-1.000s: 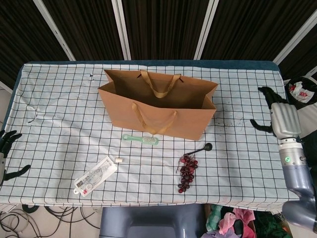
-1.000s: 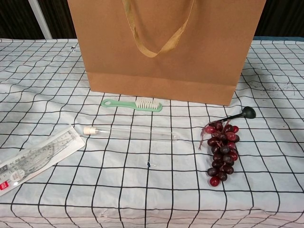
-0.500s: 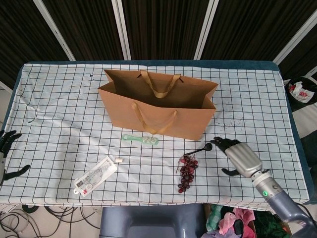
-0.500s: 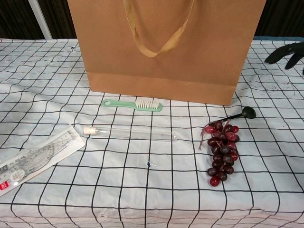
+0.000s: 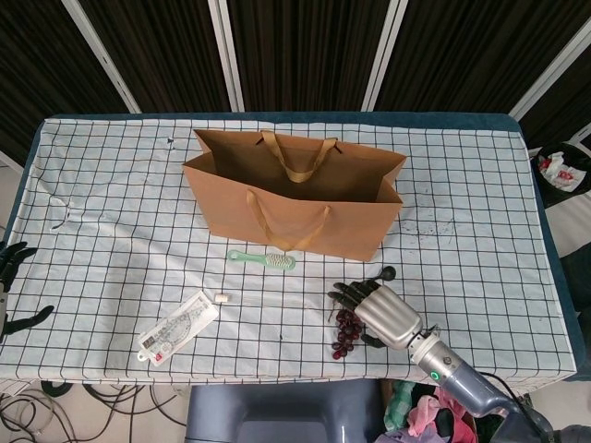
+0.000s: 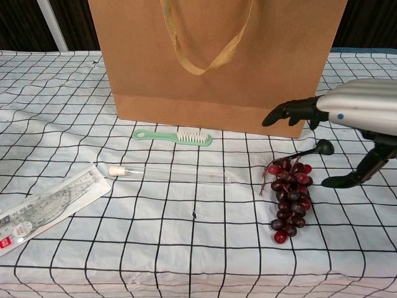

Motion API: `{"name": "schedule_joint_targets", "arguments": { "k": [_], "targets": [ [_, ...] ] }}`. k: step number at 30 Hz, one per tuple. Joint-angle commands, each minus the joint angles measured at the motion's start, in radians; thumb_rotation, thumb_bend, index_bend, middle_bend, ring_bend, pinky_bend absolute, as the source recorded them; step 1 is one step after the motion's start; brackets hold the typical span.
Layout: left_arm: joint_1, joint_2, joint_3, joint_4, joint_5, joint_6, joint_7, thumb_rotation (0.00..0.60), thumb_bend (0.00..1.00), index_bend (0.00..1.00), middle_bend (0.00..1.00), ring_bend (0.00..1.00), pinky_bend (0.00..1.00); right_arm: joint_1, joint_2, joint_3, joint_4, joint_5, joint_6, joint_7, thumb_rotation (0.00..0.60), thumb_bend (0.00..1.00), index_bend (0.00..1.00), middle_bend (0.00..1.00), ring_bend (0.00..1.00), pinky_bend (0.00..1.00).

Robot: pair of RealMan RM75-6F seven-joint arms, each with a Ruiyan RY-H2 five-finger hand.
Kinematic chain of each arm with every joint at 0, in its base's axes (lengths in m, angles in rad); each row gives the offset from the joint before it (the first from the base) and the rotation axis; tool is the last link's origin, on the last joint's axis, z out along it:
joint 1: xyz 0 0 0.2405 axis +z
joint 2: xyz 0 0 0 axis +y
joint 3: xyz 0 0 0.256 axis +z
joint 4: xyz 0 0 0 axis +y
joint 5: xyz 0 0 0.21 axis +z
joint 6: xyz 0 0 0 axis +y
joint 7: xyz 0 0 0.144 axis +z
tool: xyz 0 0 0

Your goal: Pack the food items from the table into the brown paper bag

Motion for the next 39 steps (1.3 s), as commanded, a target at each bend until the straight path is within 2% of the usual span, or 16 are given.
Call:
{"name": "schedule_joint_targets", "arguments": {
  "k": [1,12,25,39],
  "targets": [
    [0.0,-0.001,-0.001,0.0,-0.002,-0.001,0.002,0.6,0.07,0.17,0.11,0.01,0.05,0.023,-0.022,0.001,0.003,0.02,-0.028,-0.026,0.6,0.18,0.12,0.1,0.18,0.28],
    [0.0,-0.002,0.001,-0.002,0.0,-0.001,0.006,0.6,0.07,0.17,0.11,0.01,0.05,0.083,-0.049,-0.009,-0.018,0.146,-0.129,-0.114,0.6,0.18,0.11,0.1,0.18,0.28],
    [0.0,-0.001,0.001,-0.004,0.0,-0.001,0.007,0.6,0.07,0.17,0.11,0.01,0.05,0.11,-0.102,-0.029,0.015,0.296,-0.123,-0.248,0.6,0.18,0.11,0.12,0.18,0.28],
    [0.0,0.002,0.003,-0.009,0.0,-0.006,0.009,0.6,0.07,0.17,0.11,0.01,0.05,0.148,-0.141,-0.047,0.044,0.423,-0.099,-0.318,0.6,0.18,0.12,0.18,0.23,0.28]
  ]
}}
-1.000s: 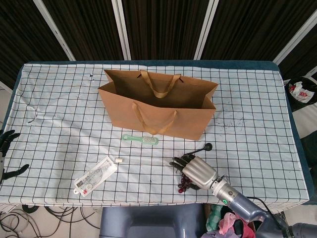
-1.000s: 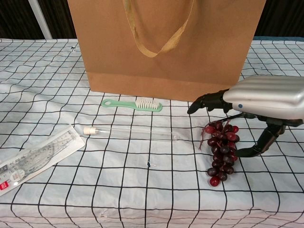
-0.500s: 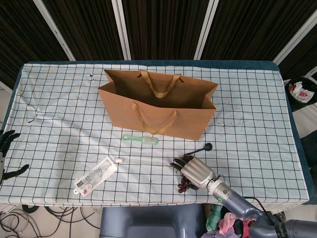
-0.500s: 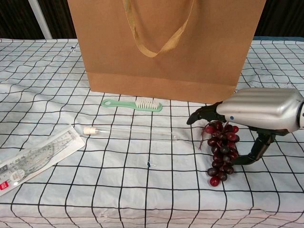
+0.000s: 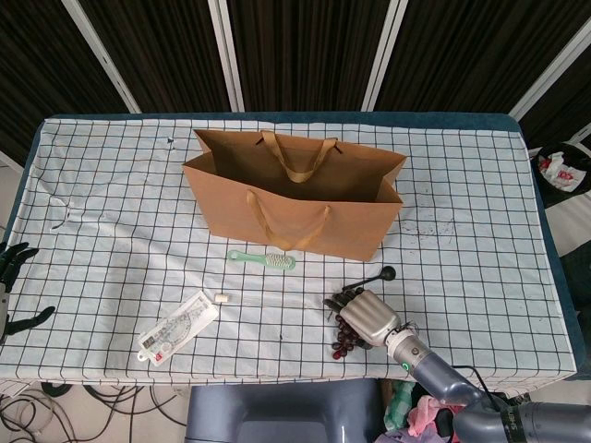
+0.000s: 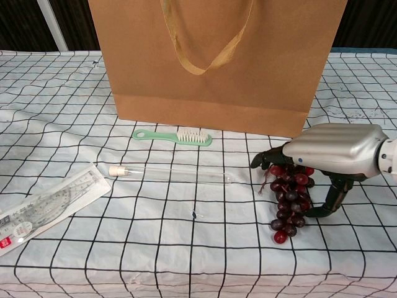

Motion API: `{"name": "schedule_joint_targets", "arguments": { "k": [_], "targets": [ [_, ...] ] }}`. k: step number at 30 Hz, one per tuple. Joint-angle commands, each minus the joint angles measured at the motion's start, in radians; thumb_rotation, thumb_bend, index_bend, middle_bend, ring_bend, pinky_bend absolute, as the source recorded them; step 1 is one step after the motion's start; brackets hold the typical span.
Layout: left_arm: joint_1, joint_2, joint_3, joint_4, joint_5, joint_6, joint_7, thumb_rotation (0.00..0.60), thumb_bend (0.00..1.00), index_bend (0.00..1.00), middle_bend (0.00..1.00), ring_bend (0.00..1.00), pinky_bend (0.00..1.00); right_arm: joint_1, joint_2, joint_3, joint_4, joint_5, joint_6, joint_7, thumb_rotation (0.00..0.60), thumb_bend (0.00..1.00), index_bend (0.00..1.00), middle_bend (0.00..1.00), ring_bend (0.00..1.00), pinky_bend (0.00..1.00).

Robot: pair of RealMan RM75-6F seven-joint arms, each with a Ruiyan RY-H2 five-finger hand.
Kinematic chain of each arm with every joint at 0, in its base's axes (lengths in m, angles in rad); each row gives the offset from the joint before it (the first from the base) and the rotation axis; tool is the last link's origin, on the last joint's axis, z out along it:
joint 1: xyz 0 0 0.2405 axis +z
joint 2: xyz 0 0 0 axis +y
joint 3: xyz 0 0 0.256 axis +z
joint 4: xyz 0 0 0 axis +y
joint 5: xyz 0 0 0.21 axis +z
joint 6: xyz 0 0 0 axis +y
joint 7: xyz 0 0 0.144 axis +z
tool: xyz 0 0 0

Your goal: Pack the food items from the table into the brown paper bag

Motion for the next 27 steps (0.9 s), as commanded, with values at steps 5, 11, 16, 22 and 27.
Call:
{"name": "schedule_joint_targets", "arguments": {
  "k": [5,11,16,22,27],
  "targets": [
    [-0.002,0.0,0.002,-0.001,0.002,-0.005,0.001,0.6,0.07,0.17,0.11,0.01,0.05,0.013,-0.023,-0.007,0.023,0.031,0.021,-0.008,0.6,0.18,0.17,0.23,0.26,0.28],
    [-0.002,0.0,0.002,-0.002,0.002,-0.005,0.003,0.6,0.07,0.17,0.11,0.01,0.05,0.02,-0.036,-0.016,0.04,0.036,0.028,0.0,0.6,0.2,0.27,0.29,0.31,0.29],
    [-0.002,0.0,0.003,-0.003,0.004,-0.005,0.003,0.6,0.07,0.17,0.11,0.01,0.05,0.019,-0.047,-0.021,0.051,0.02,0.04,0.022,0.6,0.24,0.37,0.35,0.36,0.3],
    [-0.002,0.001,0.003,-0.003,0.003,-0.004,0.002,0.6,0.07,0.17,0.1,0.01,0.05,0.015,-0.048,-0.023,0.054,-0.001,0.049,0.063,0.6,0.28,0.44,0.4,0.41,0.33],
    [-0.003,0.0,0.003,-0.003,0.002,-0.006,0.002,0.6,0.07,0.17,0.1,0.01,0.05,0.007,-0.045,-0.022,0.056,-0.028,0.058,0.114,0.6,0.29,0.47,0.42,0.42,0.33]
  ]
}}
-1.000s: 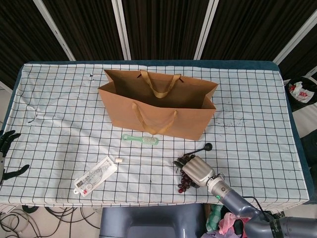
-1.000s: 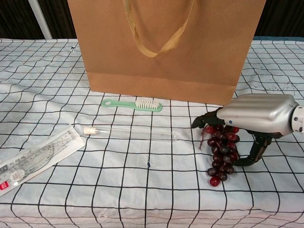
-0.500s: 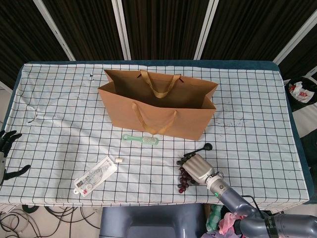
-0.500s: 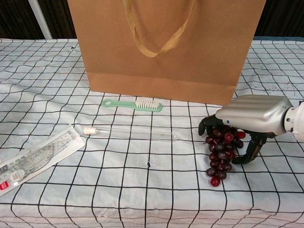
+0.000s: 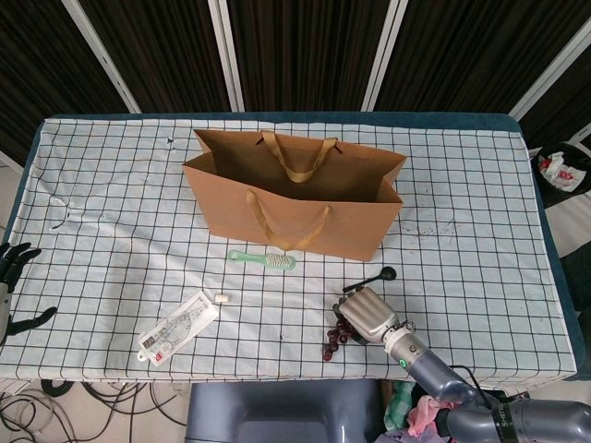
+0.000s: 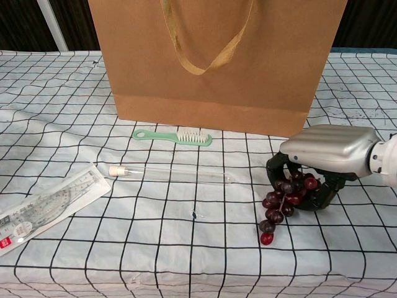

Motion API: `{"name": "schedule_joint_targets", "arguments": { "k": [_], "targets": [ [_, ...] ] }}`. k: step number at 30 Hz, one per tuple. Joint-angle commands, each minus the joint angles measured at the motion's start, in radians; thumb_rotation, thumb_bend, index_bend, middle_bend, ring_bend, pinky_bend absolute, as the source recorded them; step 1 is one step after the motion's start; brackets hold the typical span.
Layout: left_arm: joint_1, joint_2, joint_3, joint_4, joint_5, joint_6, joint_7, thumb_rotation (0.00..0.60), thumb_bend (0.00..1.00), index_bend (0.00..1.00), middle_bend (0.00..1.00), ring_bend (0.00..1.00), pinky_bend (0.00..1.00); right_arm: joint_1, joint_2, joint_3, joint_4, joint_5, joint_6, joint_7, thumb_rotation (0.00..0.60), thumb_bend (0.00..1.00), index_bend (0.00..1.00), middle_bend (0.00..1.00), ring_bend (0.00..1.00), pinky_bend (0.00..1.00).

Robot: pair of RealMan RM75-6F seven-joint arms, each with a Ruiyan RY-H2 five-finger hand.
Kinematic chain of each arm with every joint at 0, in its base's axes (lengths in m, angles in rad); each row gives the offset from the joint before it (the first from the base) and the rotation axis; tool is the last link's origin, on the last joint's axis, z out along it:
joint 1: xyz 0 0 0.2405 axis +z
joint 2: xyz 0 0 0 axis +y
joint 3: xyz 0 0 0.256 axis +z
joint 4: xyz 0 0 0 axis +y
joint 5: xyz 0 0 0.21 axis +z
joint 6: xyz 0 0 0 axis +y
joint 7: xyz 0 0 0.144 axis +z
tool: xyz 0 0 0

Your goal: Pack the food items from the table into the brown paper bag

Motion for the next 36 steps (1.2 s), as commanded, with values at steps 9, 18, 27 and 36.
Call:
{"name": "schedule_joint_targets", "arguments": {
  "k": [9,18,27,36],
  "targets": [
    [-0.001,-0.001,0.0,0.0,-0.002,-0.001,0.002,0.6,0.07,0.17,0.1,0.01,0.05,-0.012,0.026,0.016,0.004,-0.069,0.032,0.095,0.6,0.32,0.49,0.45,0.45,0.34],
    [-0.001,-0.001,0.0,-0.002,-0.003,-0.003,0.004,0.6,0.07,0.17,0.1,0.01,0.05,-0.022,0.047,0.029,-0.019,-0.082,0.067,0.111,0.6,0.36,0.58,0.53,0.51,0.36],
    [0.0,0.002,0.0,-0.003,-0.004,-0.002,0.002,0.6,0.07,0.17,0.1,0.01,0.05,-0.034,0.088,0.055,-0.068,-0.068,0.023,0.31,0.6,0.4,0.68,0.57,0.55,0.37],
    [0.0,0.002,0.0,-0.005,-0.004,-0.003,0.003,0.6,0.07,0.17,0.09,0.01,0.05,-0.048,0.098,0.062,-0.057,-0.073,0.005,0.431,0.6,0.44,0.76,0.61,0.57,0.39]
  ]
}}
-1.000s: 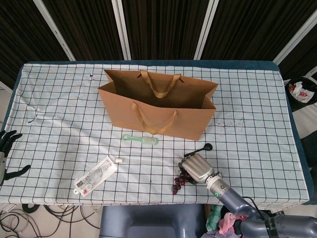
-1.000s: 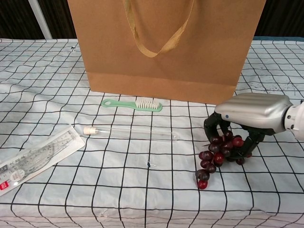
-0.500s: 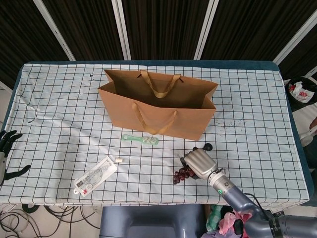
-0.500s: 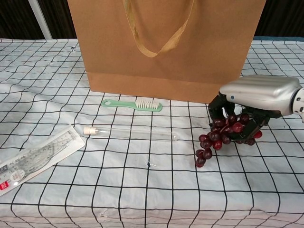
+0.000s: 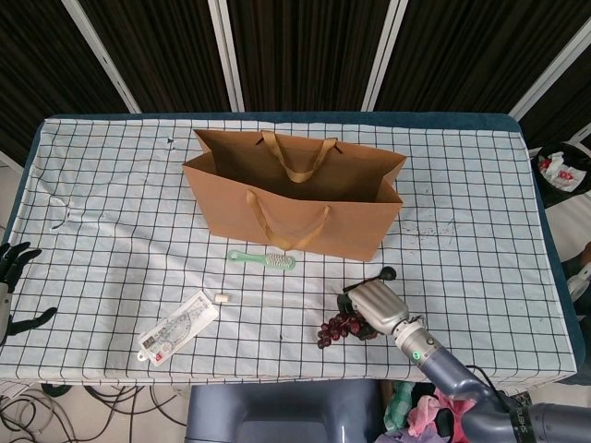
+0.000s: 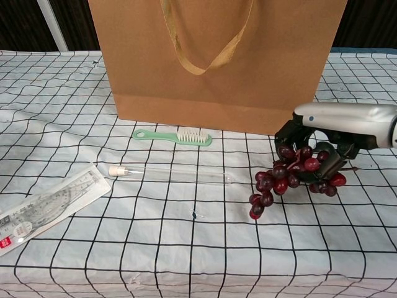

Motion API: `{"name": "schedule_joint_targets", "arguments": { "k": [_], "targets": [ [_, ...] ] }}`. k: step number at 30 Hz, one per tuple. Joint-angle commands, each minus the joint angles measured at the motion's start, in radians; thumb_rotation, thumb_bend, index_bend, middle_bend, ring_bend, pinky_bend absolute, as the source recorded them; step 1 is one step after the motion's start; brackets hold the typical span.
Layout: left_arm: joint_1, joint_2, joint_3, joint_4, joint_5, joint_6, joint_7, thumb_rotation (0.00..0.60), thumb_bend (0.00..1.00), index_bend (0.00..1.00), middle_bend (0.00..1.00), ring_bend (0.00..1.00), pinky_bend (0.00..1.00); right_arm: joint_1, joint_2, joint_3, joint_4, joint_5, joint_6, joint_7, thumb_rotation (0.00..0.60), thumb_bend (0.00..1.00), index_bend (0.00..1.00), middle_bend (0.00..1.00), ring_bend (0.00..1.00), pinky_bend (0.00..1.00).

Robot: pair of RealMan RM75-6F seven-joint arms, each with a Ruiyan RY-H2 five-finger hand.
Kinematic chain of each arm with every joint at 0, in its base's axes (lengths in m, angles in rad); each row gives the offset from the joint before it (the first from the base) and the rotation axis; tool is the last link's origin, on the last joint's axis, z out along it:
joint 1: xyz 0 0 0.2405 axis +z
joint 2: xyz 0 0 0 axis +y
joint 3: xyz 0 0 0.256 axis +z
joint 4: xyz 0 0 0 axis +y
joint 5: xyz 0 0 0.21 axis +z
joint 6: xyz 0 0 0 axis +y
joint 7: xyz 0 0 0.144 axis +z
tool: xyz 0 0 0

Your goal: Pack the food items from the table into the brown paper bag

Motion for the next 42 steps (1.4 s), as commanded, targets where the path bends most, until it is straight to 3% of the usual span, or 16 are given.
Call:
{"name": "schedule_joint_targets", "arguments": {
  "k": [1,11,15,19,23,30,42],
  "targets": [
    [0.0,0.0,0.0,0.0,0.0,0.0,0.0,0.6,0.07,0.17,0.09,0.01,0.05,-0.007,0.01,0.013,-0.001,0.003,-0.007,0.057,0.6,0.44,0.76,0.61,0.57,0.39],
    [0.0,-0.001,-0.001,0.001,-0.002,0.0,-0.002,0.6,0.07,0.17,0.09,0.01,0.05,-0.022,0.13,0.084,-0.071,0.02,-0.038,0.307,0.6,0.45,0.78,0.61,0.57,0.39],
    [0.001,0.0,0.0,-0.001,0.002,0.003,-0.001,0.6,0.07,0.17,0.09,0.01,0.05,-0.038,0.194,0.122,-0.093,0.019,-0.057,0.46,0.6,0.45,0.78,0.62,0.57,0.39],
    [0.001,-0.002,-0.001,0.0,0.001,0.005,0.001,0.6,0.07,0.17,0.09,0.01,0.05,-0.07,0.288,0.194,-0.112,-0.007,-0.059,0.704,0.6,0.46,0.78,0.62,0.57,0.39],
    [0.001,-0.003,-0.001,0.0,0.0,0.004,0.004,0.6,0.07,0.17,0.09,0.01,0.05,-0.094,0.341,0.245,-0.098,-0.043,-0.022,0.843,0.6,0.46,0.79,0.62,0.57,0.39],
    [0.001,-0.003,-0.002,-0.001,-0.003,0.004,0.008,0.6,0.07,0.17,0.09,0.01,0.05,-0.113,0.405,0.312,-0.084,-0.008,0.043,0.903,0.6,0.46,0.79,0.61,0.57,0.39],
    [0.0,-0.006,0.0,-0.002,-0.004,0.0,0.02,0.6,0.07,0.17,0.09,0.01,0.05,-0.004,0.414,0.42,0.012,0.122,-0.024,0.901,0.6,0.46,0.79,0.6,0.56,0.39]
  ]
}}
